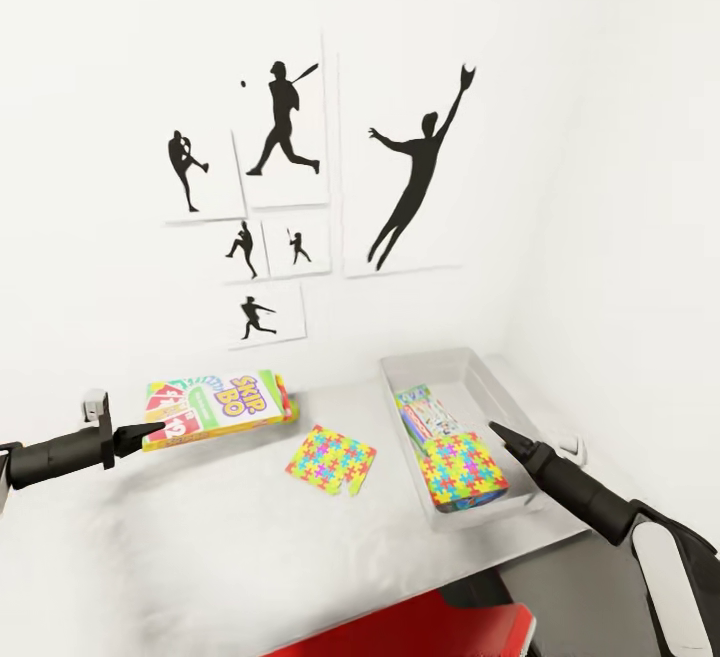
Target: Put all the toys in the child's room - the three board games (two on the bed and one on the table), the two jigsaw puzzles on the table, and the tennis ball on the table - inside the toy box on the table in the child's room.
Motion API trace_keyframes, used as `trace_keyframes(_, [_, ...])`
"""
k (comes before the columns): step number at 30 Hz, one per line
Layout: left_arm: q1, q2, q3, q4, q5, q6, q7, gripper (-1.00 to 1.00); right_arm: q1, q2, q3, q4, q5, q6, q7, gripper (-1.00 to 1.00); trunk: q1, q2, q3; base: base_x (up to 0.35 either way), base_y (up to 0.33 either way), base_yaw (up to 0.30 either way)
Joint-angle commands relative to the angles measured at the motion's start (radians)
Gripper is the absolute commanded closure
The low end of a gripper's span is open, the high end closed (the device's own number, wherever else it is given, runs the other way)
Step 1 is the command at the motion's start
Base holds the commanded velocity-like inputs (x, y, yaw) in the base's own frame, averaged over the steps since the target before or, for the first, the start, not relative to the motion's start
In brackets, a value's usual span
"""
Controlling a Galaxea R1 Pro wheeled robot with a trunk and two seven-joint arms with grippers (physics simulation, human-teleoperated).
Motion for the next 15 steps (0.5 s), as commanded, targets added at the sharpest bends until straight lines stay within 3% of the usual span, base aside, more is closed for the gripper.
trace_keyframes(1, [-0.001,0.000,0.004,-0.001,-0.010,0.009,-0.009,1.00,-0.001,0.000,-0.001,0.000,0.000,0.007,0.003,-1.00,0.001,-0.002,-0.002,0.000,-0.081,-0.275])
trace_keyframes(6, [-0.001,0.000,0.005,-0.001,-0.010,0.008,-0.009,1.00,-0.001,0.000,-0.001,0.000,0.000,0.007,0.003,-1.00,0.001,-0.002,-0.002,0.000,-0.016,-0.277])
trace_keyframes(11, [-0.001,0.000,0.006,0.000,-0.010,0.007,-0.009,1.00,-0.001,0.000,-0.001,0.000,0.000,0.007,0.003,-1.00,0.001,-0.002,-0.002,0.000,0.135,-0.277])
trace_keyframes(15, [-0.001,0.000,0.006,0.000,-0.010,0.007,-0.009,1.00,-0.001,0.000,-0.001,0.000,0.000,0.006,0.003,-1.00,0.001,-0.002,-0.002,0.009,0.053,-0.117])
